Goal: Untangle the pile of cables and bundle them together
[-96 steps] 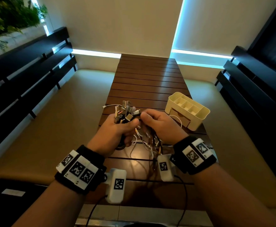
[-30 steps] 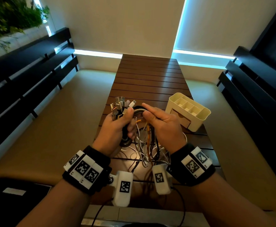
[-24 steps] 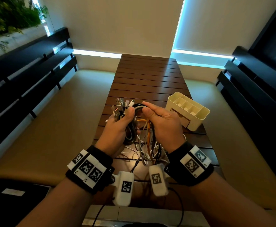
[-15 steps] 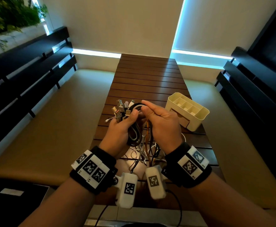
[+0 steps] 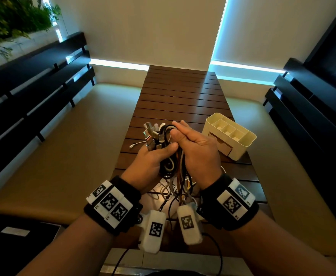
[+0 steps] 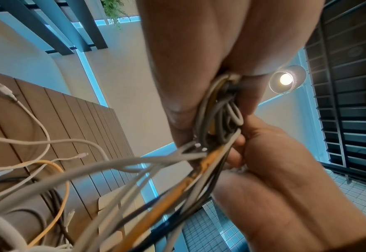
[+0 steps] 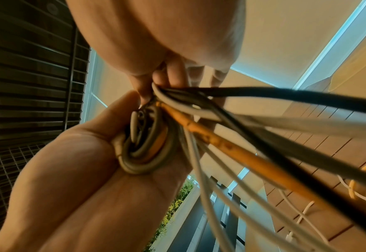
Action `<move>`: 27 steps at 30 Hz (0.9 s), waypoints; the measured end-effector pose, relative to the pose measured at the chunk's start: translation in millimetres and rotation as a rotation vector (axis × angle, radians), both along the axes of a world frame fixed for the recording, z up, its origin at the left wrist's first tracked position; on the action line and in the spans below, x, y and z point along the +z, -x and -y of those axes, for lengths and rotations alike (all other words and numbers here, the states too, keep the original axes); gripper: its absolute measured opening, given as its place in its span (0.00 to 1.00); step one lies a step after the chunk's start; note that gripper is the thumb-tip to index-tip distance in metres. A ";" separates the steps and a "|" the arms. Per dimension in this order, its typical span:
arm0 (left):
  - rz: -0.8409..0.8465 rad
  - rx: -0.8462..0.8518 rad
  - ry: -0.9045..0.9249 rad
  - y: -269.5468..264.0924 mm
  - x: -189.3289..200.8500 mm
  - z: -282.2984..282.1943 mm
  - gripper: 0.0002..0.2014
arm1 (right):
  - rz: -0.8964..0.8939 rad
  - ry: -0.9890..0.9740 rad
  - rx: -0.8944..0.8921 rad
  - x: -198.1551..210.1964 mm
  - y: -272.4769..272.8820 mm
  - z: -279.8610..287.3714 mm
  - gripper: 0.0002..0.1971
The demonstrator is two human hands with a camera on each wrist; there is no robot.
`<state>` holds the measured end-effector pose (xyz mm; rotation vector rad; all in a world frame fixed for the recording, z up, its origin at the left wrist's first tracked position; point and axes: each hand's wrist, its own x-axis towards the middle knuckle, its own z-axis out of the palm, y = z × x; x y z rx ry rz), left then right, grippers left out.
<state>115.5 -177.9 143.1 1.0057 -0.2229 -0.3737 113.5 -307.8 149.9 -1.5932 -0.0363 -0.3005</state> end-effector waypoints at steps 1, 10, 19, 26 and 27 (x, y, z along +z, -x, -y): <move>0.009 -0.008 -0.006 -0.1 -0.3 -0.1 0.14 | 0.003 0.000 0.004 -0.2 -0.2 -0.1 0.14; 0.053 -0.030 -0.084 -0.2 -2.1 -2.9 0.05 | 0.020 0.042 0.110 -2.0 2.9 1.2 0.17; 0.021 0.074 -0.038 -1.9 11.1 1.5 0.08 | -0.163 -0.157 0.573 -31.8 10.3 14.6 0.51; 0.057 0.061 0.118 -2.7 39.0 -12.0 0.04 | -0.185 0.690 0.264 -73.3 -11.0 35.5 0.10; 0.067 0.064 0.127 -2.2 41.2 -13.6 0.04 | -0.153 0.739 0.205 -73.5 -21.7 44.5 0.08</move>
